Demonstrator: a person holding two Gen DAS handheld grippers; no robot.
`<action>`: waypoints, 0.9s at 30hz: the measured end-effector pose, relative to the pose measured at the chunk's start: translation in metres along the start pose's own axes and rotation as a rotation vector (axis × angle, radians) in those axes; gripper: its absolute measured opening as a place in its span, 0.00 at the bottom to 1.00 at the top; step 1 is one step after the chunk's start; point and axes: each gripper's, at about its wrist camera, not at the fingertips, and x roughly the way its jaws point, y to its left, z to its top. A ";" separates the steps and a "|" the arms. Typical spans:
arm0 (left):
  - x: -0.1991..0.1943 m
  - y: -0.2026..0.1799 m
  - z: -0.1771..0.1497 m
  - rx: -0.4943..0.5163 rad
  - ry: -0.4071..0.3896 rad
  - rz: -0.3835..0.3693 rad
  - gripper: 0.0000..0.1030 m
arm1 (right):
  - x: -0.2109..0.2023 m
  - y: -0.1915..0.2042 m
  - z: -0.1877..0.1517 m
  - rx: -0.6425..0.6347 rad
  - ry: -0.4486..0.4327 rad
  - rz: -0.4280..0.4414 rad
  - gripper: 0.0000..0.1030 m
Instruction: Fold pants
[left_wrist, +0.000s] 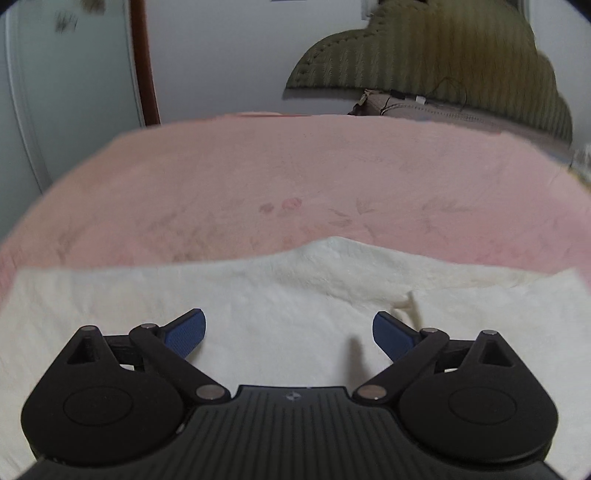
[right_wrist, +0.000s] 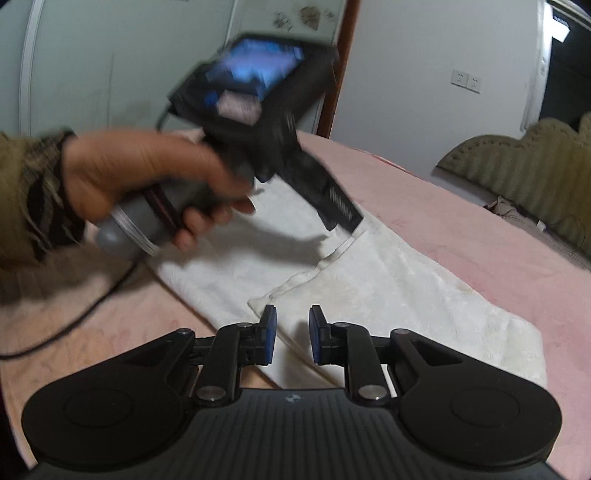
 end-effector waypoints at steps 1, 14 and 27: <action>-0.004 0.007 0.000 -0.049 0.010 -0.036 0.96 | 0.002 0.003 0.000 -0.017 0.009 -0.006 0.18; -0.030 0.031 -0.006 -0.266 0.108 -0.308 0.96 | 0.014 0.032 -0.008 -0.277 0.064 -0.141 0.18; -0.031 0.032 -0.013 -0.314 0.163 -0.437 0.96 | 0.010 0.010 -0.004 -0.189 -0.020 -0.221 0.10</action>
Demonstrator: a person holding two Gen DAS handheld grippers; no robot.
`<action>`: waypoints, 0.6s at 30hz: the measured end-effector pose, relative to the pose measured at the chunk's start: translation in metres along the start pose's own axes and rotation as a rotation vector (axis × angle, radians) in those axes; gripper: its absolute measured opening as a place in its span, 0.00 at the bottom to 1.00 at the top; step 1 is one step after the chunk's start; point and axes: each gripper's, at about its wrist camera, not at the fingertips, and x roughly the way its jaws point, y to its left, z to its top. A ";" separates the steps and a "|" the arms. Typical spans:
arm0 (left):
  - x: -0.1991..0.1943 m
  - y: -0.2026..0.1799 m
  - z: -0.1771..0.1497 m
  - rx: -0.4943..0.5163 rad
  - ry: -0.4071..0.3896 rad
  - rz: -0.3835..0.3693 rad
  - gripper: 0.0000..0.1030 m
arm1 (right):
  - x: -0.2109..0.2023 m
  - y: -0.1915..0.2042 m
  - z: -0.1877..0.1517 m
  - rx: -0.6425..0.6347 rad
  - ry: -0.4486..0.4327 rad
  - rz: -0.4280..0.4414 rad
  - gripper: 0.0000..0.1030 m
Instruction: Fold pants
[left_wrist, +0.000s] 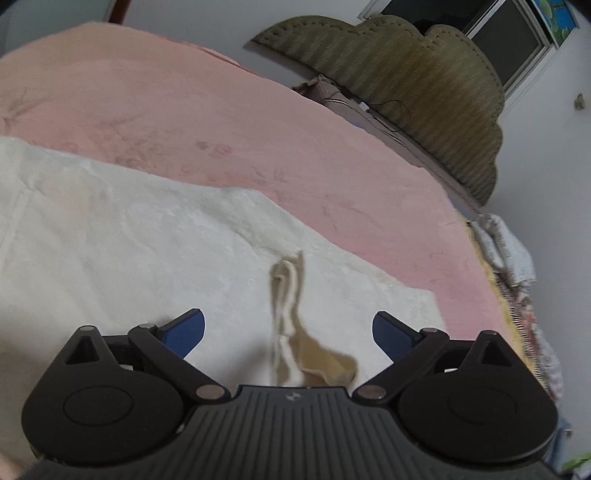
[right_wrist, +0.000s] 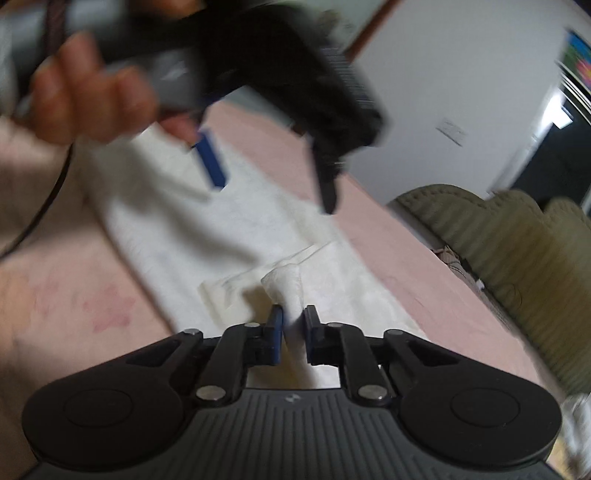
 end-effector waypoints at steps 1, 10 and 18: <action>0.002 0.001 0.001 -0.024 0.022 -0.040 0.96 | -0.003 -0.009 0.001 0.051 -0.015 0.013 0.10; 0.057 0.007 -0.001 -0.324 0.272 -0.343 0.97 | -0.023 -0.078 -0.008 0.416 -0.074 0.133 0.09; 0.067 0.009 -0.005 -0.353 0.246 -0.311 0.97 | -0.029 -0.054 -0.012 0.263 -0.014 0.154 0.48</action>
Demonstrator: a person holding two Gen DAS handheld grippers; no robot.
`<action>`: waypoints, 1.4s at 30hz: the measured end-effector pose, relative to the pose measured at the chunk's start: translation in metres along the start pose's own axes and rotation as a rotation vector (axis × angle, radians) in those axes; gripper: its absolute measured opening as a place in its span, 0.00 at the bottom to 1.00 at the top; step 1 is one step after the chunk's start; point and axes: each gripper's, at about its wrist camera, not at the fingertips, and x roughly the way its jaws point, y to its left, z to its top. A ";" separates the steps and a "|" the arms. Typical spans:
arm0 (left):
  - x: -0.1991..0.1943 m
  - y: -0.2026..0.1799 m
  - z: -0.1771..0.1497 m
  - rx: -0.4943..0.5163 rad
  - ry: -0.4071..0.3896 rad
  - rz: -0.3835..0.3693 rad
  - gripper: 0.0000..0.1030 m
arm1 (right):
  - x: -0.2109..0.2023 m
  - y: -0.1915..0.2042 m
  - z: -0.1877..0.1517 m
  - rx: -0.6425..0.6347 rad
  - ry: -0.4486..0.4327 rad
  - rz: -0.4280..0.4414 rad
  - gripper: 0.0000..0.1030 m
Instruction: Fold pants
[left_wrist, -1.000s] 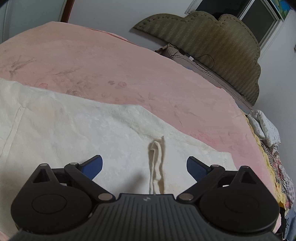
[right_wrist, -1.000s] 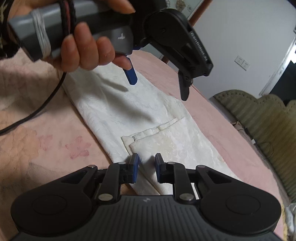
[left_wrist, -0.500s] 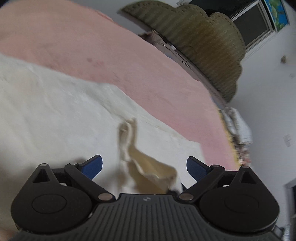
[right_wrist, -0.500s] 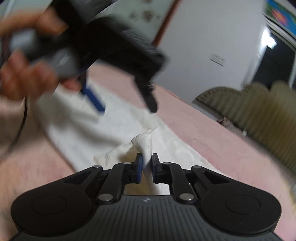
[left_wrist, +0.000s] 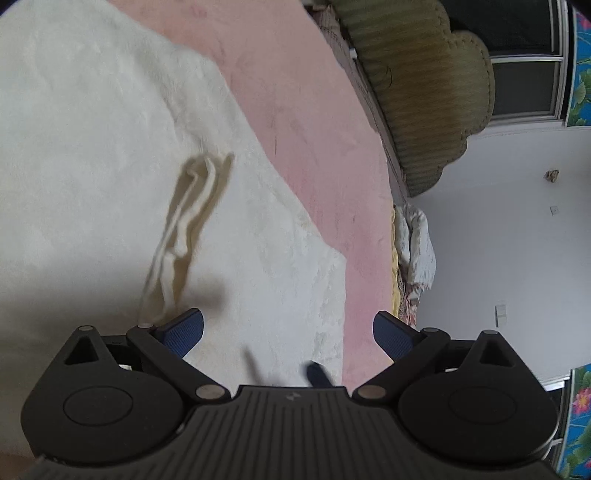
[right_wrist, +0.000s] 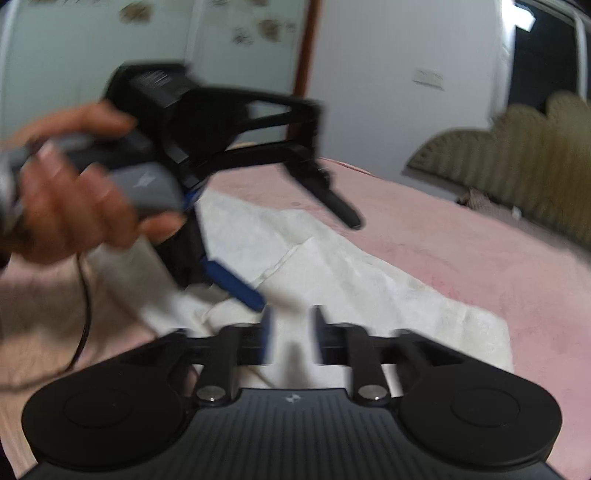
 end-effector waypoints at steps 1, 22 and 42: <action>-0.006 0.000 0.000 0.021 -0.026 0.020 0.97 | -0.002 0.007 -0.001 -0.043 -0.009 -0.011 0.76; -0.029 0.000 -0.005 0.050 -0.027 0.014 0.97 | 0.036 0.029 -0.002 -0.253 0.051 -0.078 0.06; 0.030 0.012 0.008 -0.045 0.001 -0.057 0.12 | 0.013 -0.007 -0.002 -0.050 0.018 -0.036 0.49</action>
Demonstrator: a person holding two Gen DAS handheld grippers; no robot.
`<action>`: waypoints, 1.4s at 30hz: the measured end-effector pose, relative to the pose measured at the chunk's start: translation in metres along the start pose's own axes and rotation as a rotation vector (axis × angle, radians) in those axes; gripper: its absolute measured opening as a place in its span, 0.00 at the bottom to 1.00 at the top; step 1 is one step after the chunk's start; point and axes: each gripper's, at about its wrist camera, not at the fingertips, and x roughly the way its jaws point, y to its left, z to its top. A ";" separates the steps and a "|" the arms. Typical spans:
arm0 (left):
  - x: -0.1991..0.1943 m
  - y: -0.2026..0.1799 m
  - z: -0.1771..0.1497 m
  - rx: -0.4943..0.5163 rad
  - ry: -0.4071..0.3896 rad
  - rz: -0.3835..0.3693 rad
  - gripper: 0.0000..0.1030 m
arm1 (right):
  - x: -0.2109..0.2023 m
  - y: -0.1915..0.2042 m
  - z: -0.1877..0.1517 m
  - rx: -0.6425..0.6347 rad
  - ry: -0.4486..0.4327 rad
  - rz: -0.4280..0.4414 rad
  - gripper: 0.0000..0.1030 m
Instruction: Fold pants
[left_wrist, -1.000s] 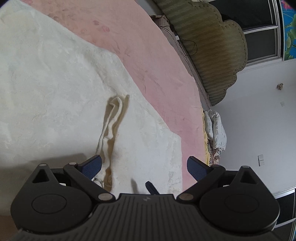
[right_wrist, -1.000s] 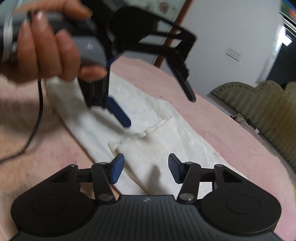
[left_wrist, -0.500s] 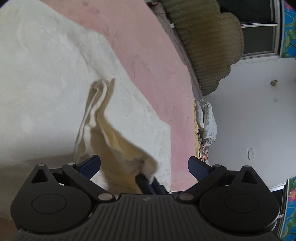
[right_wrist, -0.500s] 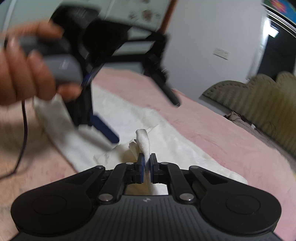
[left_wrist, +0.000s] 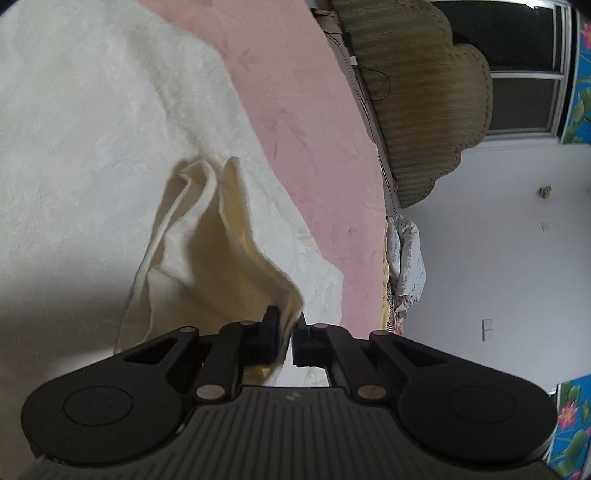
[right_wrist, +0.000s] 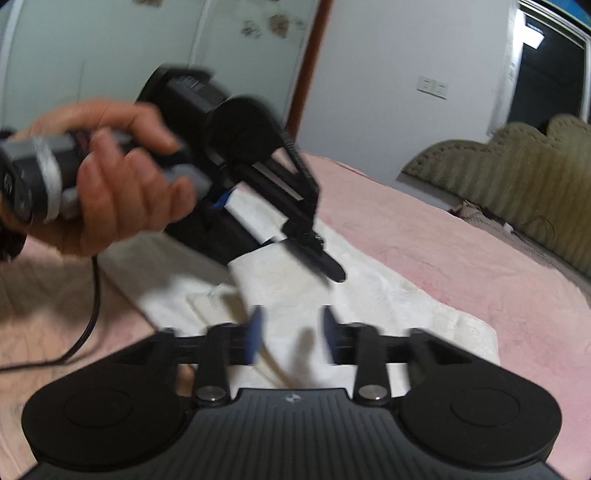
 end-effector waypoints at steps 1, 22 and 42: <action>-0.001 -0.001 0.000 0.009 -0.002 0.004 0.12 | 0.001 0.006 -0.001 -0.030 -0.009 -0.010 0.59; -0.021 -0.036 -0.030 0.488 -0.191 0.335 0.01 | 0.026 0.014 0.016 0.004 0.005 0.015 0.08; -0.002 -0.028 -0.034 0.595 -0.191 0.427 0.15 | 0.024 -0.113 -0.026 0.306 0.266 -0.075 0.18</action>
